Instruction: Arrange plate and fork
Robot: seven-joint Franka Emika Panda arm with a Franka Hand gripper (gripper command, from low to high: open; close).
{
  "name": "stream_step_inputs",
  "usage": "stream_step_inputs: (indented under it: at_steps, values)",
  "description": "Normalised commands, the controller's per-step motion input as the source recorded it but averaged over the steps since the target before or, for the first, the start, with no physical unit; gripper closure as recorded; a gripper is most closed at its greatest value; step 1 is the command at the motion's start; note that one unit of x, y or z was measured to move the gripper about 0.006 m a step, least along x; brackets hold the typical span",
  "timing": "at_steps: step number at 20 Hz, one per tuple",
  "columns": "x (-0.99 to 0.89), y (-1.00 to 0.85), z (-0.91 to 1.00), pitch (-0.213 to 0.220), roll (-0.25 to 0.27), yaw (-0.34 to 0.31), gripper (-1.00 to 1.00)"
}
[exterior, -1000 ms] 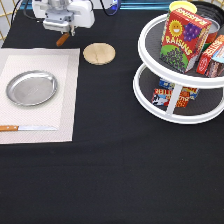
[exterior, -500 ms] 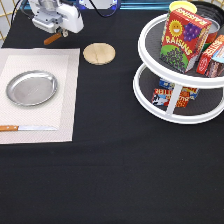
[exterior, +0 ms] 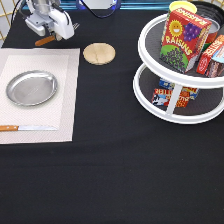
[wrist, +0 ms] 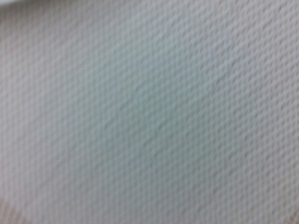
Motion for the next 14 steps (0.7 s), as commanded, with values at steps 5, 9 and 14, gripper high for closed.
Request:
stream_step_inputs:
  at_steps: [5, 9, 14]
  values:
    - [0.45, -0.21, 0.0, -0.044, -0.002, -0.218, 1.0]
    - [0.32, -0.08, -0.01, -0.04, -0.003, -0.279, 1.0]
    - [0.13, -0.05, -0.03, -0.022, 0.0, -0.317, 1.0]
